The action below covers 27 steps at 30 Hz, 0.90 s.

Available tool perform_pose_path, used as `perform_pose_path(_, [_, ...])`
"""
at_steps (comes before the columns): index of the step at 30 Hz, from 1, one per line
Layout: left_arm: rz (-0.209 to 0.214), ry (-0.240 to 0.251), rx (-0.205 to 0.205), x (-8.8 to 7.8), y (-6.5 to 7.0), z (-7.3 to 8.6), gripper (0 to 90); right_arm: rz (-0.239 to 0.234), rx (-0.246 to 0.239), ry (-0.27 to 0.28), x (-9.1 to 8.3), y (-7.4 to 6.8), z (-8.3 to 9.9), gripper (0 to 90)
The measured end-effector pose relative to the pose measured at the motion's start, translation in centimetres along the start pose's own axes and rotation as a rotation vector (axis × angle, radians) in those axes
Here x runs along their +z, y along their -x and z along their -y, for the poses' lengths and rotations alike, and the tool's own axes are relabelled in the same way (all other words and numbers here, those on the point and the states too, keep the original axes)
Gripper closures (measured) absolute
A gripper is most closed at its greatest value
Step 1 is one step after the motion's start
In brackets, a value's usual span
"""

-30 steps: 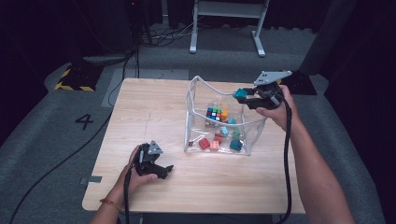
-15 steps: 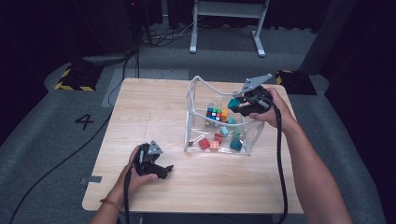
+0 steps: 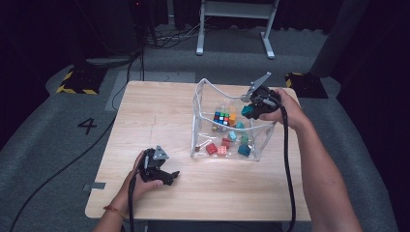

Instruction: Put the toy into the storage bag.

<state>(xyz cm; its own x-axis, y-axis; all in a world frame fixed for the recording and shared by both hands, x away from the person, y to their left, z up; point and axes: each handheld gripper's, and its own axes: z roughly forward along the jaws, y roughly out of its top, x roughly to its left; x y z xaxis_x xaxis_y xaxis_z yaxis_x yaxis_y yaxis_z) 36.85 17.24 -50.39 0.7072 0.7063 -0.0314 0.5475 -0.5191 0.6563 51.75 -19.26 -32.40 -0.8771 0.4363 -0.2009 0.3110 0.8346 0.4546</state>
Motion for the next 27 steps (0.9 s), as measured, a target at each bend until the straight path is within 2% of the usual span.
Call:
perform_pose_path(5, [0.0,0.0,0.0,0.0,0.0,0.0,1.6,-0.022,-0.001,-0.063,0.6,0.5,0.4,59.1])
perform_pose_path(12, [0.0,0.0,0.0,0.0,0.0,0.0,1.5,-0.031,-0.015,-0.108,0.8,0.9,0.9,59.1])
perform_pose_path(16, [0.0,0.0,0.0,0.0,0.0,0.0,1.6,-0.023,-0.001,-0.129,0.7,1.3,1.5,59.0])
perform_pose_path(18, [0.0,0.0,0.0,0.0,0.0,0.0,1.5,-0.012,-0.027,-0.147,0.6,1.5,1.8,59.0])
perform_pose_path(27, [0.0,0.0,0.0,0.0,0.0,0.0,1.6,0.004,-0.03,-0.206,0.1,1.9,2.7,58.7])
